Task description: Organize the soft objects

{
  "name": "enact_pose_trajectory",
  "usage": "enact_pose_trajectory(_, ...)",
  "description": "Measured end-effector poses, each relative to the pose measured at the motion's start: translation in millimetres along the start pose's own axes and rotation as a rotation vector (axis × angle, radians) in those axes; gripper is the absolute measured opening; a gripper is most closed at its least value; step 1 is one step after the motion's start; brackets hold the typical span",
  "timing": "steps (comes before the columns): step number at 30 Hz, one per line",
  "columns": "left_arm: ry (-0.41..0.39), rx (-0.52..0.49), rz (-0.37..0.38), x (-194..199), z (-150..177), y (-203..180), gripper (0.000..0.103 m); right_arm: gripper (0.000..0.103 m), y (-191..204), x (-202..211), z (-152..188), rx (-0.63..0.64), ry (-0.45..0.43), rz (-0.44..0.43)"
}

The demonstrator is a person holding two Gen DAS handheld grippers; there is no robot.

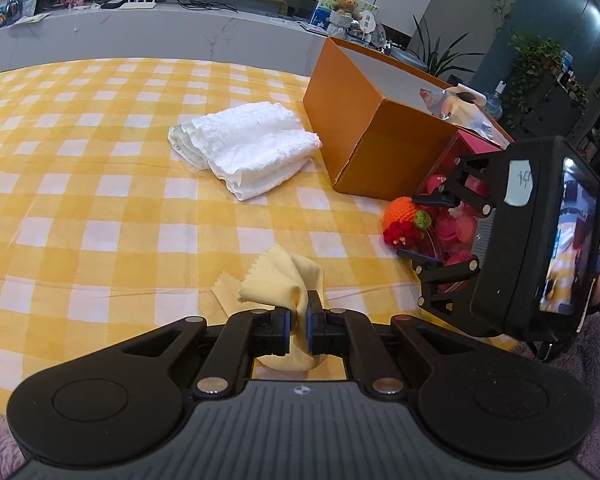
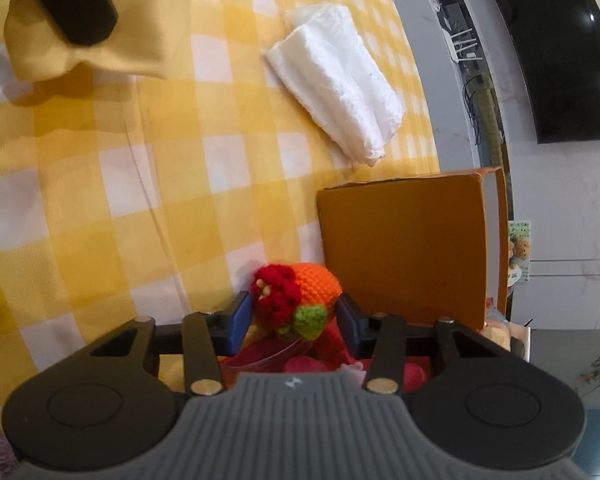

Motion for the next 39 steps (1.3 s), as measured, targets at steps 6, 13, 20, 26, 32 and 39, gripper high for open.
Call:
enact_pose_trajectory(6, -0.003, -0.005, -0.004, 0, 0, -1, 0.008, 0.041, -1, 7, 1, -0.009, -0.018, 0.008)
enact_pose_trajectory(13, -0.025, -0.014, -0.006, 3, -1, -2, 0.008, 0.04, -13, 41, -5, -0.114, -0.094, -0.01)
enact_pose_trajectory(20, -0.06, -0.034, -0.024, 14, -3, -7, 0.008, 0.04, -29, 89, -2, -0.345, -0.183, -0.105)
enact_pose_trajectory(26, -0.085, -0.035, -0.023, 27, -9, -17, 0.008, 0.04, -38, 120, 16, -0.499, -0.232, -0.161)
enact_pose_trajectory(32, -0.12, -0.048, 0.026, 41, -29, -44, 0.008, 0.041, -58, 143, 45, -0.623, -0.277, -0.158)
enact_pose_trajectory(39, -0.157, -0.107, 0.081, 44, -65, -88, 0.008, 0.04, -97, 162, 88, -0.752, -0.312, -0.128)
Point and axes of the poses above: each gripper's, at about its wrist camera, not at the fingertips, and x roughly against the way its jaws point, y to its left, z to its underside, the point moved 7 cm from there along -x, roughly the way its jaws point, and after that the axes turned 5 degrees about -x, right-handed, at the moved point
